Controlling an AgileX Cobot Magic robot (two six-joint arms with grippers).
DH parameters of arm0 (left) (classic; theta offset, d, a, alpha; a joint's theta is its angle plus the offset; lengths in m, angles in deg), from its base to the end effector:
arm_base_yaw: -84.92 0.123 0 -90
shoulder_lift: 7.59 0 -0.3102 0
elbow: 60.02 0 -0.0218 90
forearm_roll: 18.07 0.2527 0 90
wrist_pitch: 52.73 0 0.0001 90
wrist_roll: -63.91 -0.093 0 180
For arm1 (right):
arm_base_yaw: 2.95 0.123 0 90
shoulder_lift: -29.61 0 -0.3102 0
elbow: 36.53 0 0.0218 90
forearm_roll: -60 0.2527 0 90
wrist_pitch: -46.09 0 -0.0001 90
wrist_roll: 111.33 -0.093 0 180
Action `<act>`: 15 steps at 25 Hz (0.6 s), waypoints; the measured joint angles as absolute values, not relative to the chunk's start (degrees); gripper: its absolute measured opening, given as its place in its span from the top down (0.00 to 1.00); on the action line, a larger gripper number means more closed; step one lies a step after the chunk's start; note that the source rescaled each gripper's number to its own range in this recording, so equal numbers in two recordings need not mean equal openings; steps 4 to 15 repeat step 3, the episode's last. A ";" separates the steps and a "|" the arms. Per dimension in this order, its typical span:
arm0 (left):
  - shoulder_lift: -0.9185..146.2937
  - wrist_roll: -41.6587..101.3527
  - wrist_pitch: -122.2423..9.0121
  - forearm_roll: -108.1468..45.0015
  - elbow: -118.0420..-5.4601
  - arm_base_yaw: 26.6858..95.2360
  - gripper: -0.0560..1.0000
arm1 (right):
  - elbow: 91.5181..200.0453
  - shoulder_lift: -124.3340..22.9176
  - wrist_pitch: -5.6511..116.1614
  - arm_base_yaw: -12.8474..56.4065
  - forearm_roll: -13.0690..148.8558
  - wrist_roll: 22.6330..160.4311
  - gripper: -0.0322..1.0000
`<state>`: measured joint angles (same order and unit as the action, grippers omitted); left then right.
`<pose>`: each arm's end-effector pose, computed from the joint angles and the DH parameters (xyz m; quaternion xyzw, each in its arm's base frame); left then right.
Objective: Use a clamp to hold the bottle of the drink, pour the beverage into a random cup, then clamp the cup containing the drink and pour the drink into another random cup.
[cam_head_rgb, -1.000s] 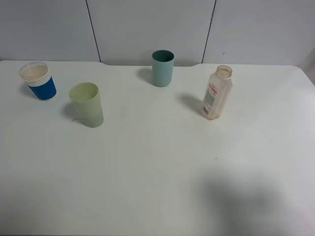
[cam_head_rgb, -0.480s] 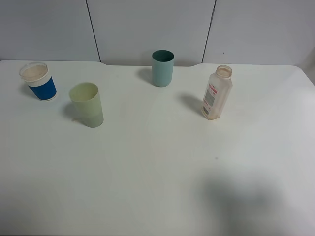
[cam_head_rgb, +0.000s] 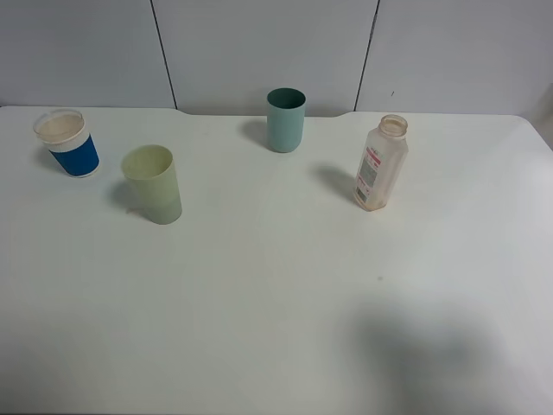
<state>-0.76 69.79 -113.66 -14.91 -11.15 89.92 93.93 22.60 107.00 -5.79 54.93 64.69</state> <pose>-0.0288 0.0020 0.2786 -0.0819 0.8467 0.0235 0.5252 -0.0271 -0.0059 0.2756 0.0525 0.8523 -0.0390 0.5190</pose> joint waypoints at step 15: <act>-0.76 69.63 -113.66 -14.91 -11.15 89.92 0.13 | 93.93 22.60 107.00 -5.79 54.93 64.69 0.00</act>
